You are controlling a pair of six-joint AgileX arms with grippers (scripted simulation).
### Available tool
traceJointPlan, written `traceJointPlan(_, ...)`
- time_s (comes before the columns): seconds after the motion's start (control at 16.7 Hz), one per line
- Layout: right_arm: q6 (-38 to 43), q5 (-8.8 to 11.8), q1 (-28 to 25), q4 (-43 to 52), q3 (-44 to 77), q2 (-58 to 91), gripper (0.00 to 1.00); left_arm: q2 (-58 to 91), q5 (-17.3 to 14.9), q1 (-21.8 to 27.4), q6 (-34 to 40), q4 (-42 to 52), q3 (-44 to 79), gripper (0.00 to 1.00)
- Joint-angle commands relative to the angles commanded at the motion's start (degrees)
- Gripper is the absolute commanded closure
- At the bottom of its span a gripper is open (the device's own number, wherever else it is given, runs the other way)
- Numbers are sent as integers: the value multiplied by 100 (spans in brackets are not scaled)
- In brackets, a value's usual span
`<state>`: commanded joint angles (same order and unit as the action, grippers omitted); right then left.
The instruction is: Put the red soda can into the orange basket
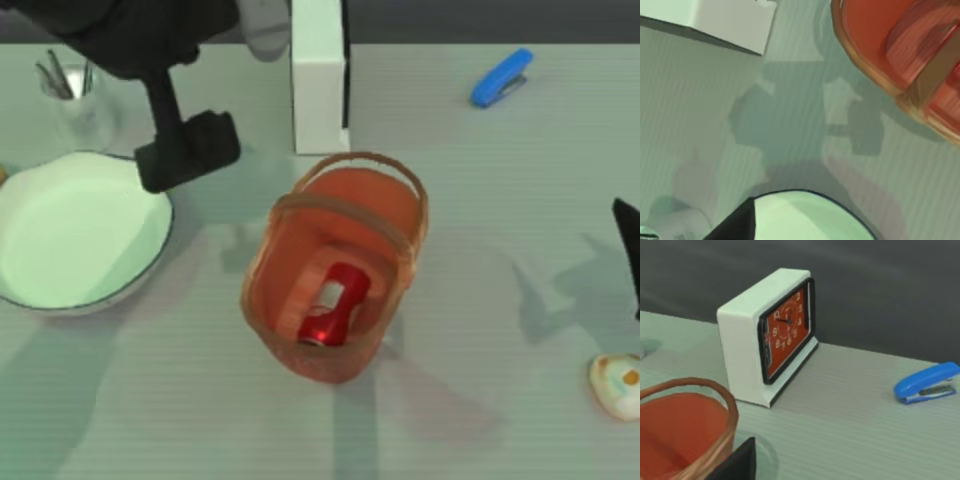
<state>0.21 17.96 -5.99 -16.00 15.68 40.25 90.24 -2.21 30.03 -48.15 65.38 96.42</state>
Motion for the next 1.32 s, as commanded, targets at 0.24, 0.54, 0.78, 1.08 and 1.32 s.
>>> traceJointPlan(0.24, -9, -938, 279, 845, -848, -2083, 0, 2063, 71, 497, -965, 1149, 1847, 0)
traceJointPlan(0.54, -20, -1664, 499, 1485, -1463, -3729, 0, 3774, 174, 905, -1822, 2205, 3179, 0)
traceJointPlan(0.78, -21, -1796, 542, 1600, -1568, -4025, 0, 4087, 200, 986, -2000, 2424, 3434, 0)
traceJointPlan(1.08, -21, -1796, 542, 1600, -1568, -4025, 0, 4082, 195, 962, -1997, 2394, 3398, 0)
traceJointPlan(1.32, -21, -1796, 542, 1600, -1568, -4025, 0, 3998, 201, 981, -2005, 2042, 2964, 0)
